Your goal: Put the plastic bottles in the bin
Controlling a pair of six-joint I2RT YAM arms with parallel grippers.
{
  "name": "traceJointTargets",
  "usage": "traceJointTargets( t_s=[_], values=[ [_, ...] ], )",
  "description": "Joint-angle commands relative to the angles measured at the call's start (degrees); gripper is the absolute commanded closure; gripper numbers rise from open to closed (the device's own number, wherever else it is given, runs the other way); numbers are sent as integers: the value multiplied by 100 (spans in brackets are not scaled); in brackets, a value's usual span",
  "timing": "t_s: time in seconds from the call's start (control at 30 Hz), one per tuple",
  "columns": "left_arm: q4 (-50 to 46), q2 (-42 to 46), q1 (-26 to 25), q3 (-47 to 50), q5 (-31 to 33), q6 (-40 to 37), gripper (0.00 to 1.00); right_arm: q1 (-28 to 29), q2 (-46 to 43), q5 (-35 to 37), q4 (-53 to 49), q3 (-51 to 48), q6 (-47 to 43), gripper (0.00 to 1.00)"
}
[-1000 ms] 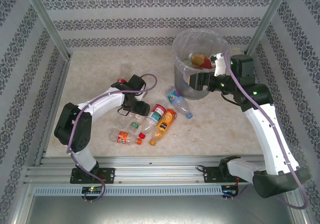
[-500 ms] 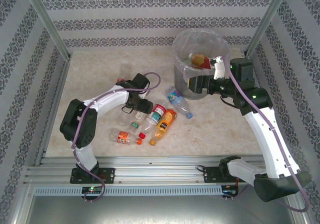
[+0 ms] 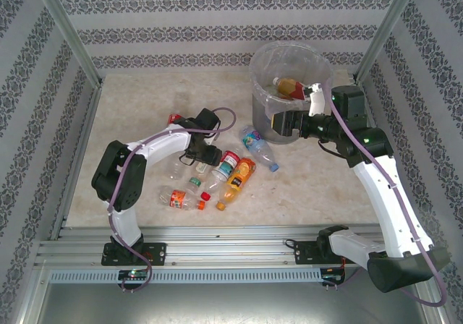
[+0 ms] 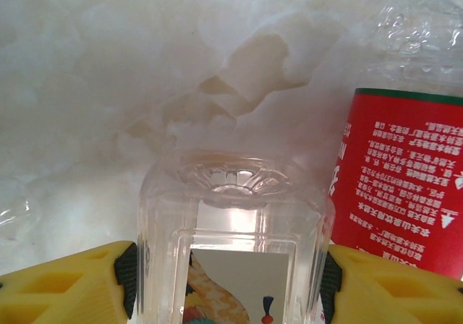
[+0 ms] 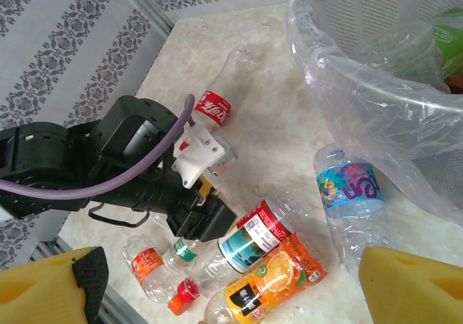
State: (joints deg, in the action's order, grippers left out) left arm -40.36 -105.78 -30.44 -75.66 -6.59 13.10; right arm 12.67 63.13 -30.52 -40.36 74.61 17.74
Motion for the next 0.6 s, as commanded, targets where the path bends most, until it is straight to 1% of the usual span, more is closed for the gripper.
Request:
traceJointTargets(
  t_s=[0.0, 0.23, 0.3, 0.37, 0.5, 0.57],
  values=[
    [-238, -153, -79, -160, 167, -4, 32, 78, -110, 15, 116, -69, 37, 10],
    [-204, -311, -77, -187, 95, 28, 30, 78, -180, 40, 87, -113, 37, 10],
    [-185, -290, -81, -195, 95, 44, 35, 78, -203, 29, 102, -137, 44, 10],
    [-190, -219, -79, -227, 96, 100, 37, 78, -255, -28, 204, -213, 99, 10],
    [-217, 79, -60, -431, 90, 236, 42, 77, -345, -493, 693, -580, 392, 11],
    [-219, 255, 4, -572, -40, 379, 44, 85, -399, -743, 1004, -805, 574, 11]
  ],
)
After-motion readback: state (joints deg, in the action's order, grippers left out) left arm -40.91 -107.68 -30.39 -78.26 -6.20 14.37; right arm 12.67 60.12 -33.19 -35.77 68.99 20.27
